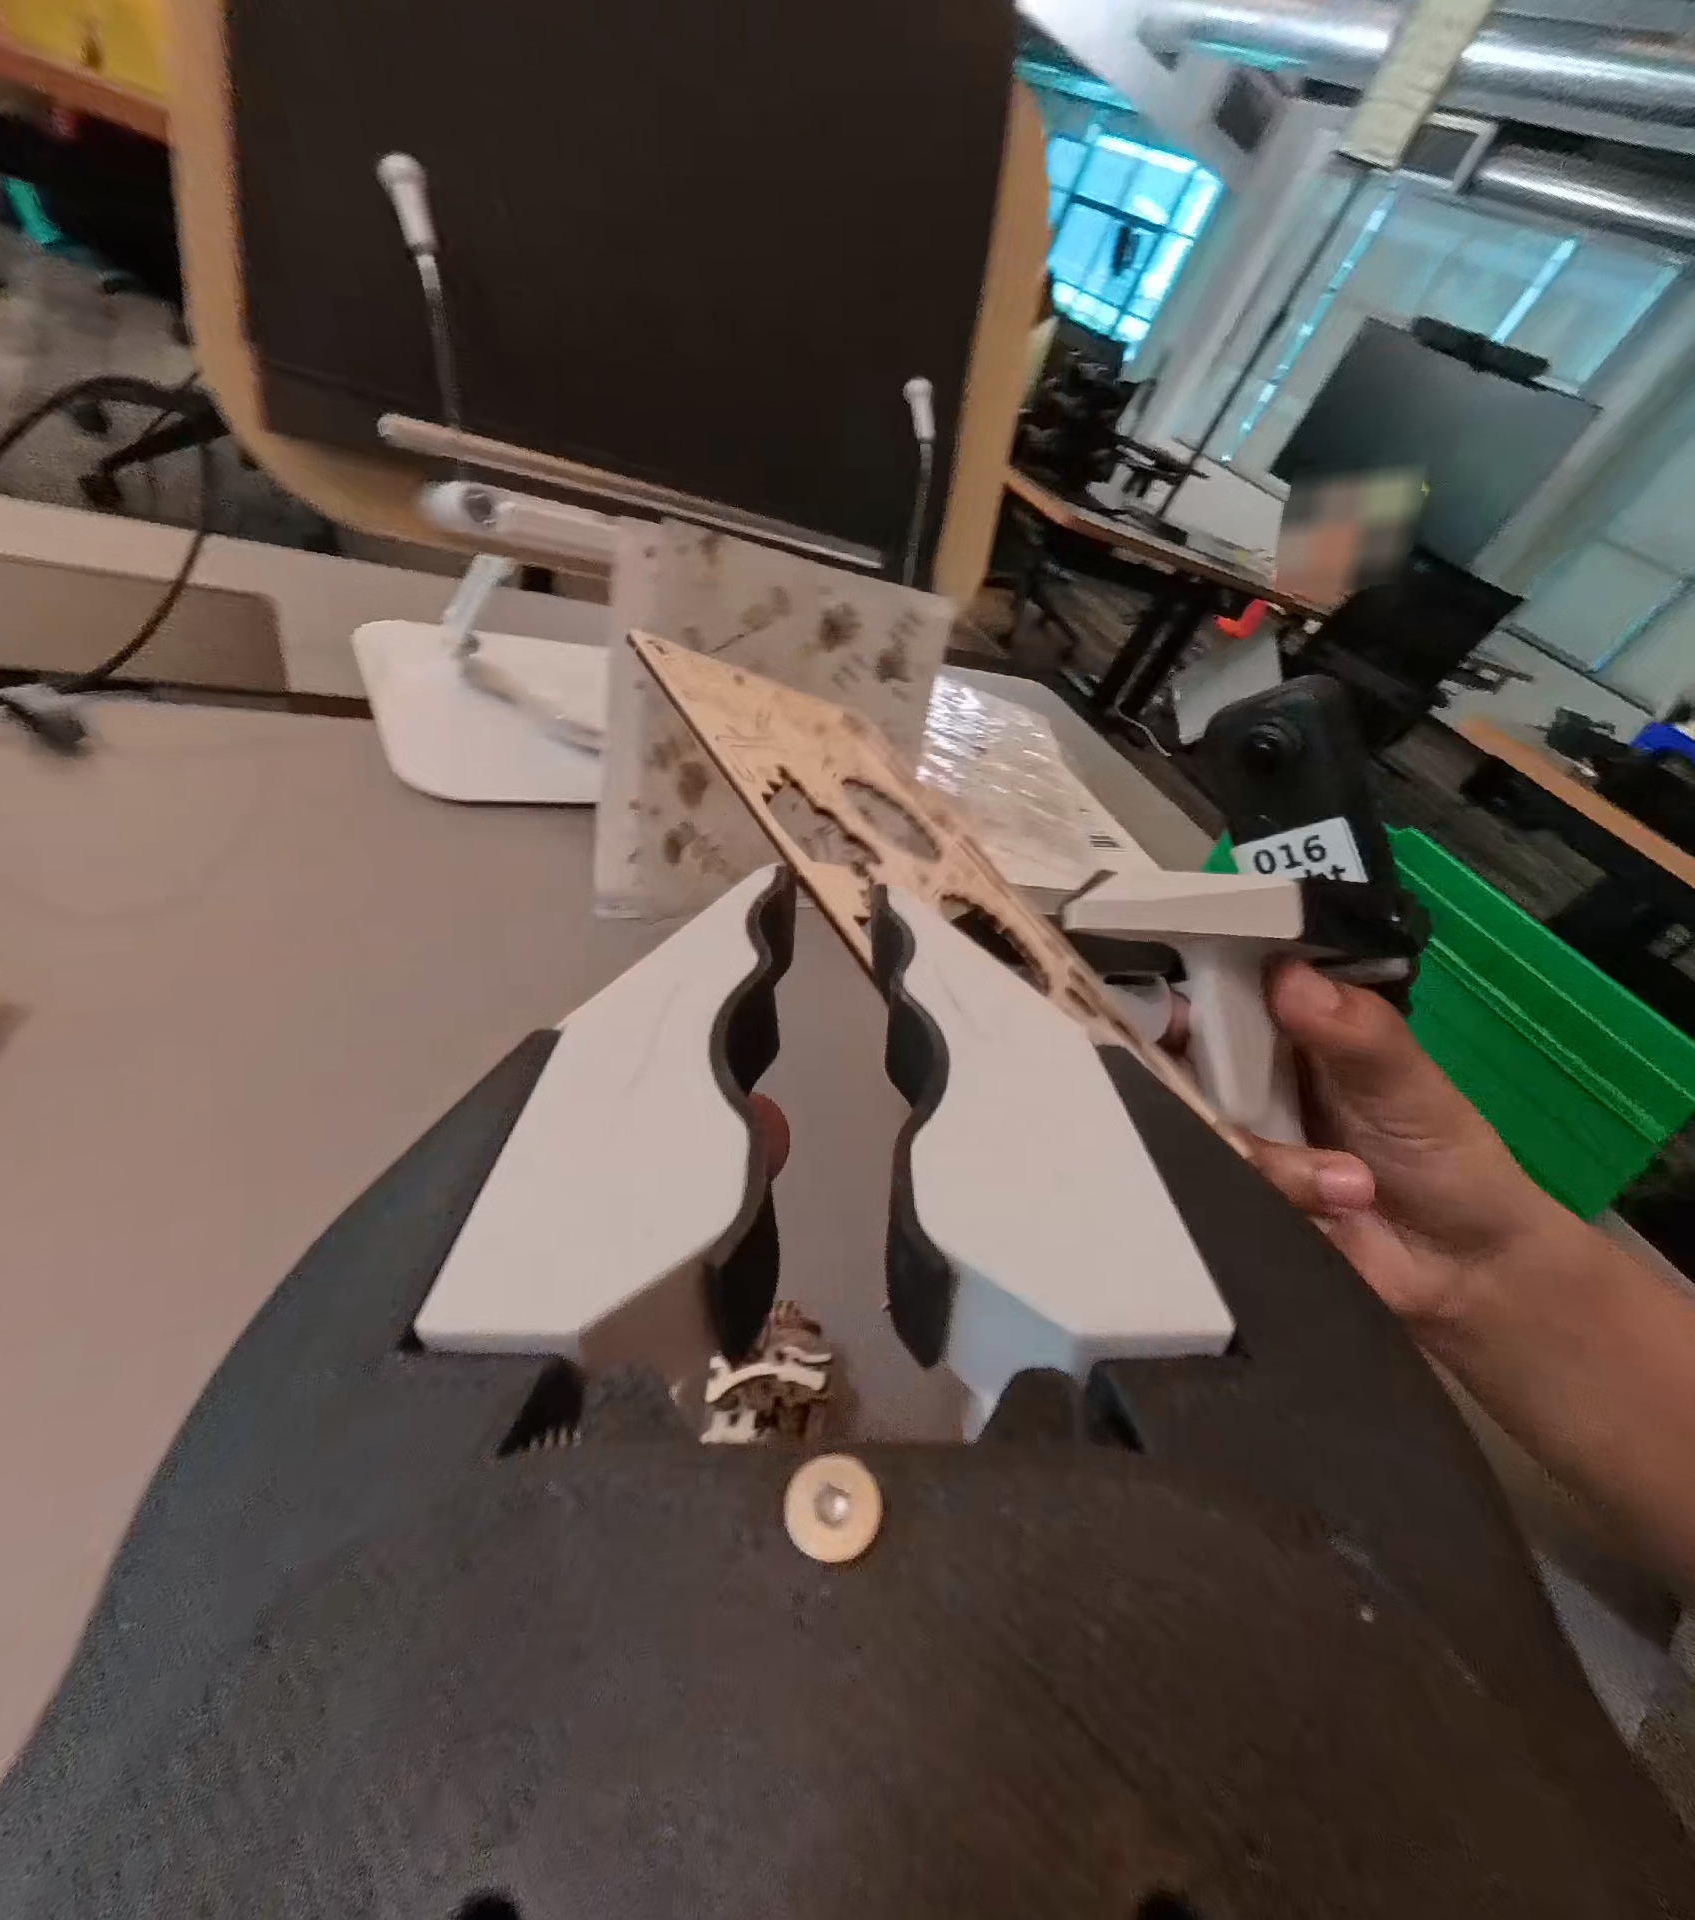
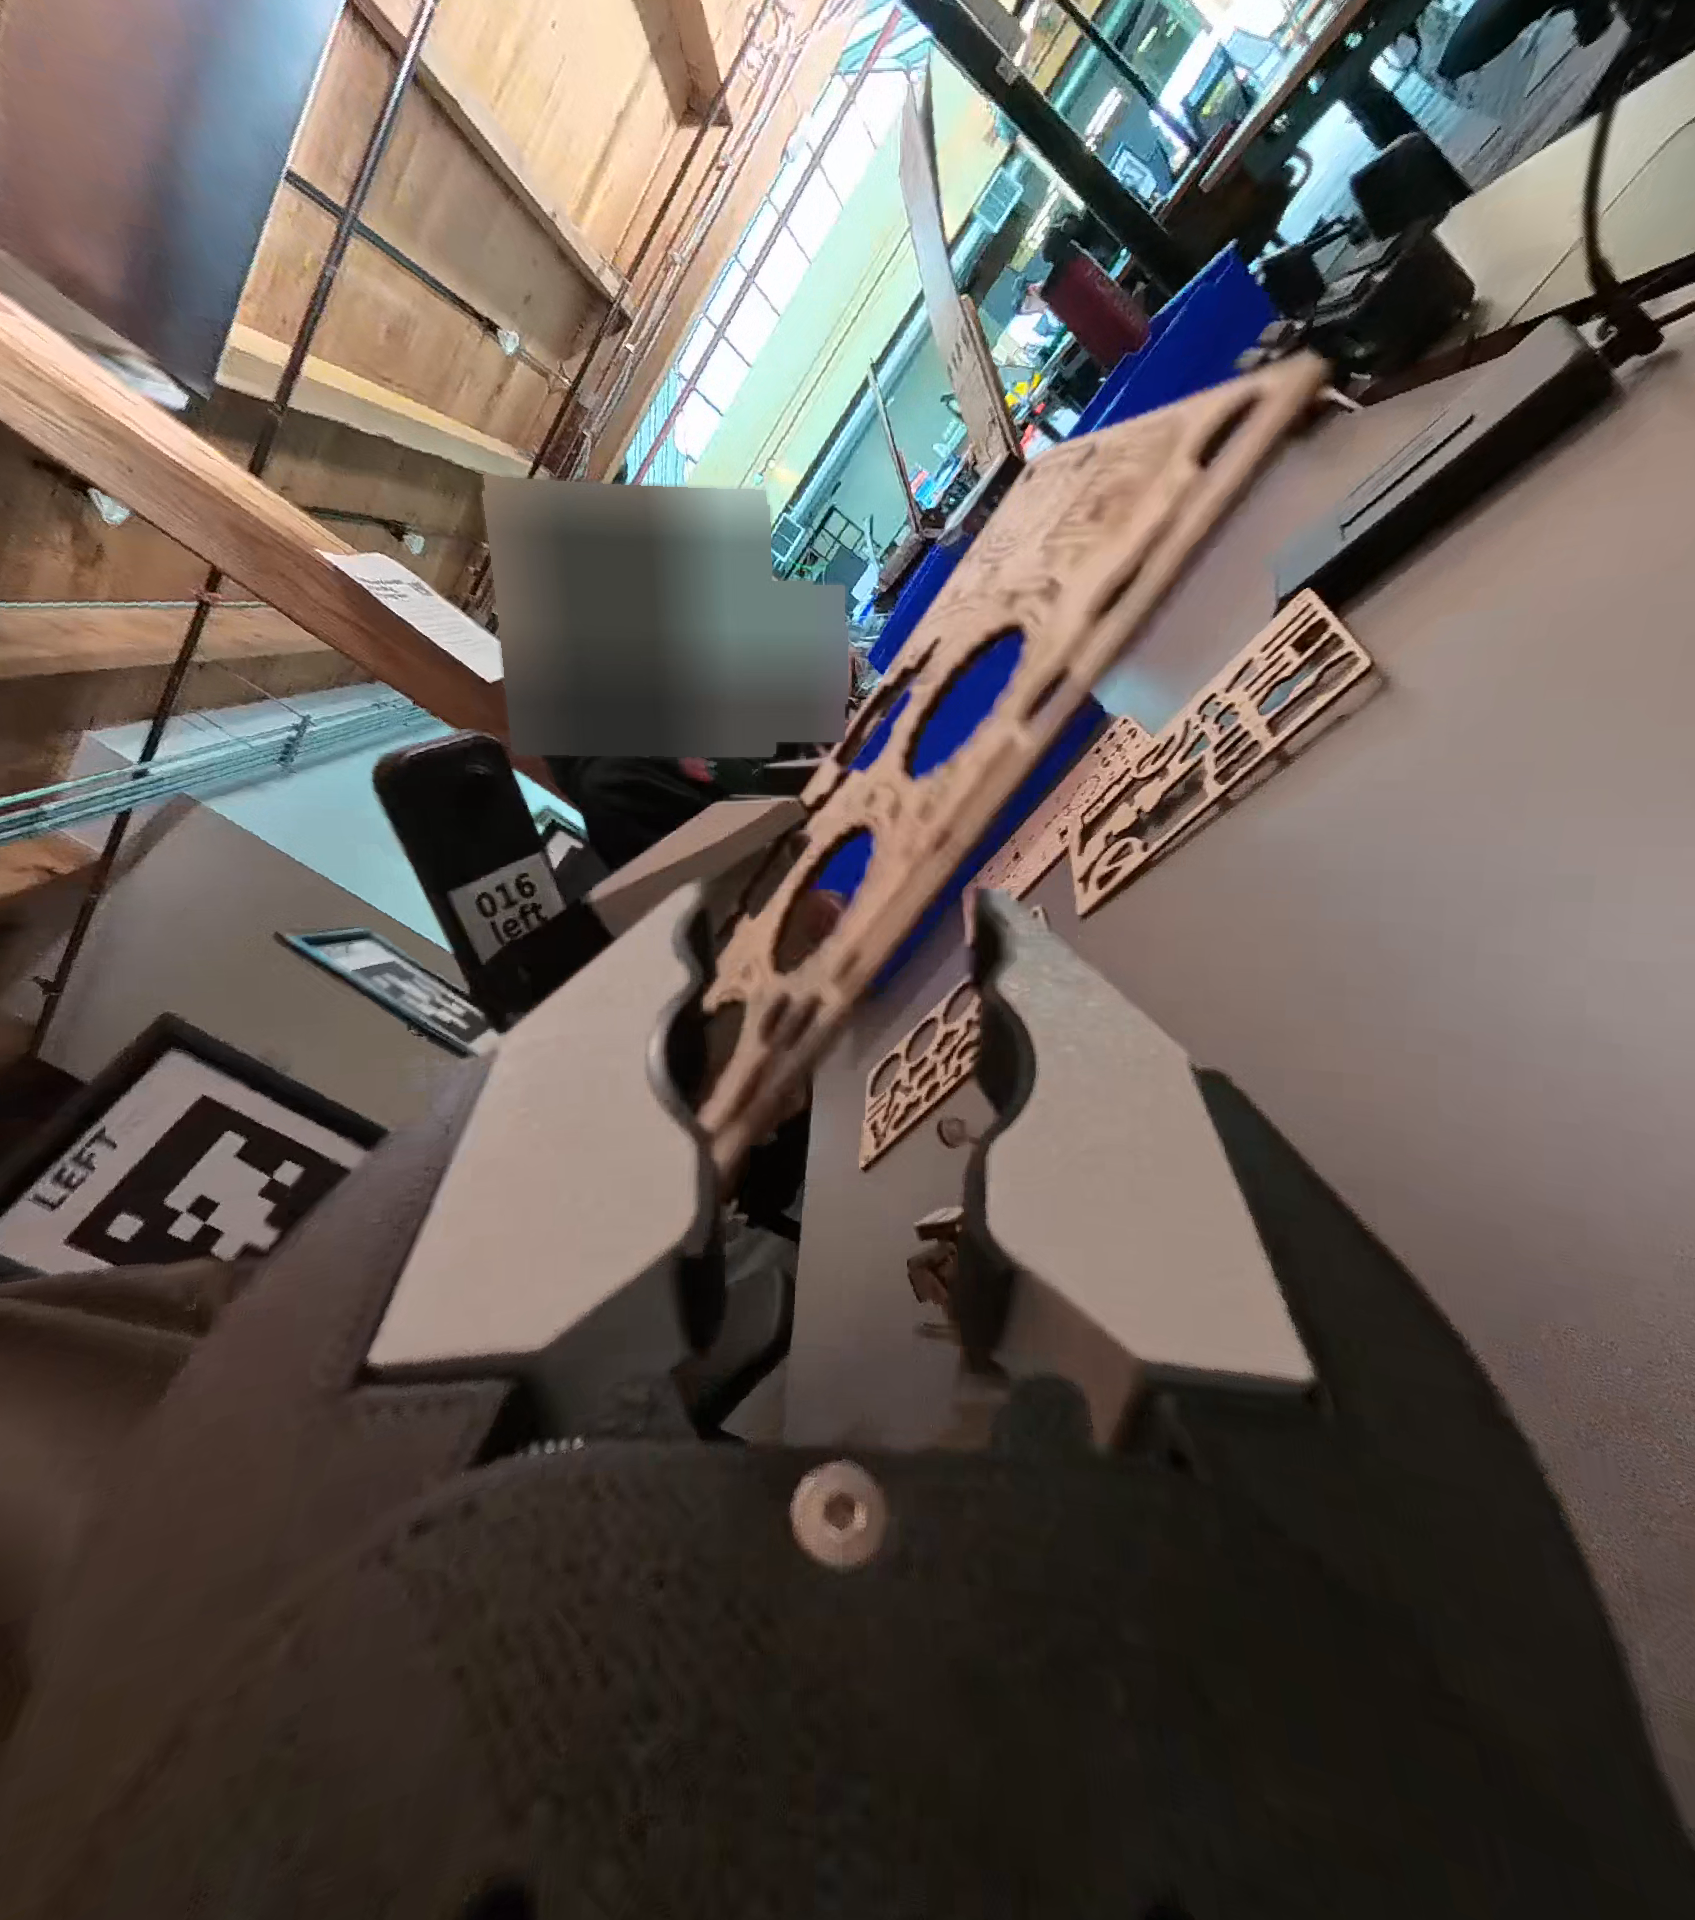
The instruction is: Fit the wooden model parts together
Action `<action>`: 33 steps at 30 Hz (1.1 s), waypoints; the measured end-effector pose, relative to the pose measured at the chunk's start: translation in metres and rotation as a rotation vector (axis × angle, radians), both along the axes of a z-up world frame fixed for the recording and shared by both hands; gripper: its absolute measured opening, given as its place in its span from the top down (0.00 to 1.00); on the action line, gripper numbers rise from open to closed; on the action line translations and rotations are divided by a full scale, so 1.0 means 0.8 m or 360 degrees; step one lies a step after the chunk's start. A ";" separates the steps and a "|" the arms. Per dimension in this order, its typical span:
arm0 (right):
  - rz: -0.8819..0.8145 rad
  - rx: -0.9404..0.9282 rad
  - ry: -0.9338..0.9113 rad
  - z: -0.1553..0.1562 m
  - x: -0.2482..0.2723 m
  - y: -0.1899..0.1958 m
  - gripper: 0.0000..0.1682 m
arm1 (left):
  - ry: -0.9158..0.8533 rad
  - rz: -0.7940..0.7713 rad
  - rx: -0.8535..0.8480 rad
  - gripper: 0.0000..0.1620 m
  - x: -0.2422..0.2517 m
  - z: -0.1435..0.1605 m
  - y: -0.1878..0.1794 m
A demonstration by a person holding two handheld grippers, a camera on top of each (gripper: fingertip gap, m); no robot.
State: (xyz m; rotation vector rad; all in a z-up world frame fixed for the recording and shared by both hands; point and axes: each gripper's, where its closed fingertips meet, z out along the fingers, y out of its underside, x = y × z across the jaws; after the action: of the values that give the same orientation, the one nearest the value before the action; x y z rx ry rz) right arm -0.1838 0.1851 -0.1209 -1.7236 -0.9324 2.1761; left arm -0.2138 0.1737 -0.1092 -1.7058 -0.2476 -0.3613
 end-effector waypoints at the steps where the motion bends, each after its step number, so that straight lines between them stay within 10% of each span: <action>1: -0.0014 0.0010 0.0022 0.003 0.007 -0.001 0.78 | 0.0032 -0.0020 0.0020 0.95 0.008 0.001 0.000; 4: -0.0099 0.0021 0.0121 0.016 0.037 0.004 0.99 | 0.0118 -0.0115 0.0026 0.89 0.034 -0.001 0.001; 14: -0.0052 0.0083 0.0153 0.001 0.147 -0.065 1.00 | -0.0311 -0.0641 0.0443 0.58 0.150 0.023 -0.046; 22: 0.0159 0.0358 -0.0029 -0.051 0.204 -0.155 1.00 | -0.0721 -0.0829 0.0510 0.96 0.183 -0.005 -0.106; 33: -0.0146 0.0503 -0.0060 -0.065 0.231 -0.123 0.79 | -0.0755 -0.1030 0.0263 1.00 0.225 -0.040 -0.101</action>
State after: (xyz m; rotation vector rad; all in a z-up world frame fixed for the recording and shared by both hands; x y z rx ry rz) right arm 0.0011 0.0869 -0.1725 -1.6244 -1.1135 1.8294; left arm -0.0339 0.0928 -0.1408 -1.4831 0.0030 -1.2357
